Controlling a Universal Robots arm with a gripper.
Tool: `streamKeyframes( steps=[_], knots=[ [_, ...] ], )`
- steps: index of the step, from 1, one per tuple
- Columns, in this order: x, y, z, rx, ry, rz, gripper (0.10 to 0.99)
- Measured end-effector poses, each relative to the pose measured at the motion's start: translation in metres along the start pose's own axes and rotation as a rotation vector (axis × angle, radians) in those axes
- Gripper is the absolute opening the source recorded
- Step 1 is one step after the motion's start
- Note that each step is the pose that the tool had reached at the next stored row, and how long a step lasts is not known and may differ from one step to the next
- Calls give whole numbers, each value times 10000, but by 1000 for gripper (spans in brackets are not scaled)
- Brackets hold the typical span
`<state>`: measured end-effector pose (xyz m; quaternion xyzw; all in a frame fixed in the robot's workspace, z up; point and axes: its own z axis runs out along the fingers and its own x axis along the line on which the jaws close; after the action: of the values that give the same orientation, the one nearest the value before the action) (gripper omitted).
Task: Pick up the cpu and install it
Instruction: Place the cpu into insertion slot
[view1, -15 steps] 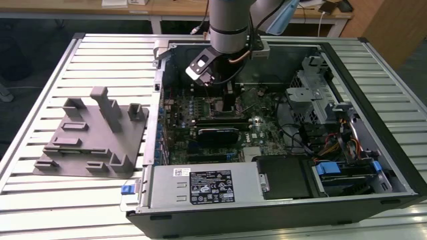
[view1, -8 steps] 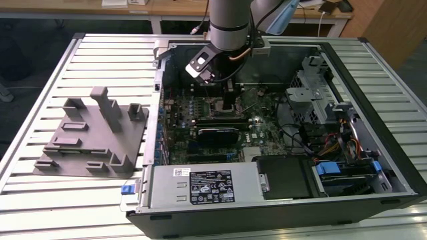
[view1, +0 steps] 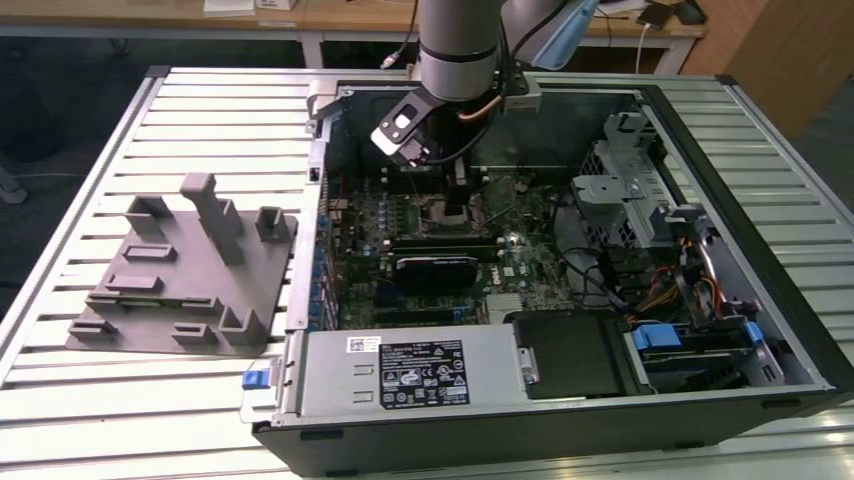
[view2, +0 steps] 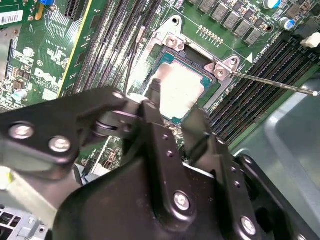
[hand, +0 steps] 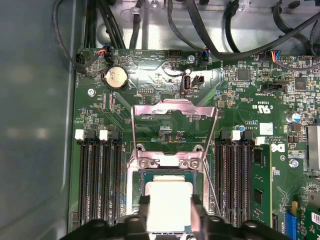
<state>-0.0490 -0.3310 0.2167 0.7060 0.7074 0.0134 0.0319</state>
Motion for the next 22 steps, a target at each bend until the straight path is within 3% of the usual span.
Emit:
streamKeyframes(
  steps=[5,6,8,15,22],
  knots=[
    [0,0,-1,0,0,-1,239],
    [0,0,-1,0,0,0,239],
    [0,0,-2,0,0,-1,122],
    [-1,0,-3,2,-3,2,106],
    [1,-4,59,8,-11,297,106]
  ],
)
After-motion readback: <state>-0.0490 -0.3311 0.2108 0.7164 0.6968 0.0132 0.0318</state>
